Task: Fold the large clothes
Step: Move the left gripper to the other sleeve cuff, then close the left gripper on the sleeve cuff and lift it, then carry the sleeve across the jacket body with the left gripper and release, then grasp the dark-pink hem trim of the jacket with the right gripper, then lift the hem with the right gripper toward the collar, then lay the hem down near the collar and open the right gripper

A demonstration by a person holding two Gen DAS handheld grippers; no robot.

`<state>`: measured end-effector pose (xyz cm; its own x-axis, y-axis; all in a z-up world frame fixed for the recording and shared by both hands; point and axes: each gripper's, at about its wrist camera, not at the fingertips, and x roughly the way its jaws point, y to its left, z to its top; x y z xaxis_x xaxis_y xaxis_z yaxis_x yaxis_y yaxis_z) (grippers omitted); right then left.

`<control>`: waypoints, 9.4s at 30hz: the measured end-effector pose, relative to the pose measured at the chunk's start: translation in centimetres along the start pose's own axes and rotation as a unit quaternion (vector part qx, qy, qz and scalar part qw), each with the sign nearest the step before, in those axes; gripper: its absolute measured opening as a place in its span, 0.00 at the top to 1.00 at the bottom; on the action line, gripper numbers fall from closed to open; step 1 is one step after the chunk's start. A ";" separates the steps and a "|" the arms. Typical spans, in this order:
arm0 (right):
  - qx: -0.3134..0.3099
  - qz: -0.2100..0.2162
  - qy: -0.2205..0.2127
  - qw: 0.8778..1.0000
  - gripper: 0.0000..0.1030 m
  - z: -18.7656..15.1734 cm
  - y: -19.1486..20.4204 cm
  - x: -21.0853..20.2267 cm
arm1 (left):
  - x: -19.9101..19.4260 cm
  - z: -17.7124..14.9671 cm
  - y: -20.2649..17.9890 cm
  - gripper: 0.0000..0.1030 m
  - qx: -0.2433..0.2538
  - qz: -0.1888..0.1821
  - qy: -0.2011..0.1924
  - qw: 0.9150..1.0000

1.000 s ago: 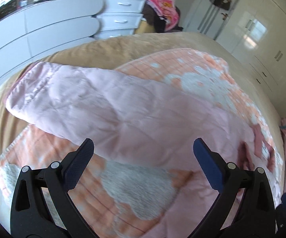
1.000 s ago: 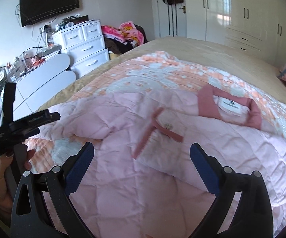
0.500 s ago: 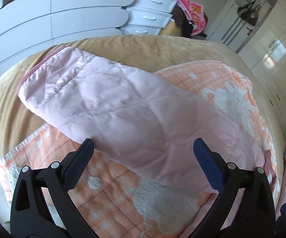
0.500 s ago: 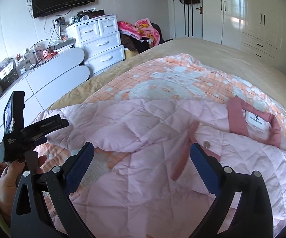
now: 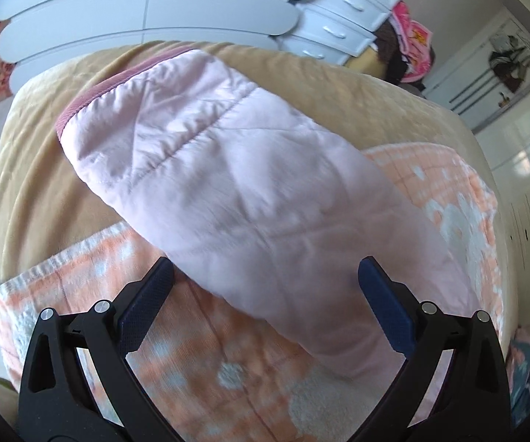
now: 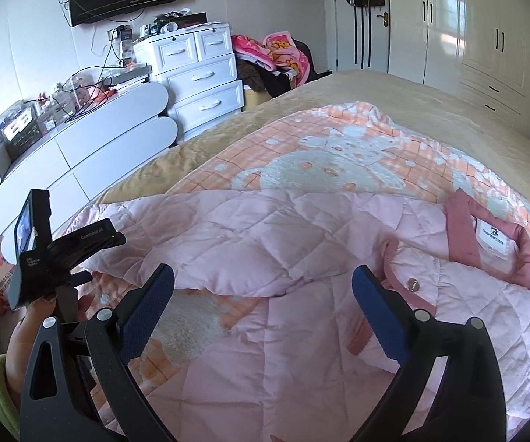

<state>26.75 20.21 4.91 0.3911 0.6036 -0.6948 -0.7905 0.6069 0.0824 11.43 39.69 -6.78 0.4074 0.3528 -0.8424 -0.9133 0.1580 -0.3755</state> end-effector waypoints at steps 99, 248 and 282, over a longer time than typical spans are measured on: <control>0.362 -0.190 -0.161 0.898 0.06 -20.4 -32.7 -27.3 | -15.9 -36.3 -28.5 0.88 0.551 -0.355 -0.010 0.756; 0.170 -0.188 0.052 0.966 0.32 -16.5 -26.7 -4.1 | 0.4 -28.0 -26.7 0.08 0.552 -0.183 0.059 0.811; 0.239 -0.153 -0.018 0.959 0.06 -14.5 -26.2 -11.1 | -4.4 -26.1 -26.6 0.09 0.516 -0.205 0.091 0.827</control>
<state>36.26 -9.89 0.12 0.5930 0.3723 -0.7140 -0.3328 0.9207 0.2037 33.86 9.86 -3.15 0.5896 -0.0562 -0.8057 -0.1728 0.9657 -0.1938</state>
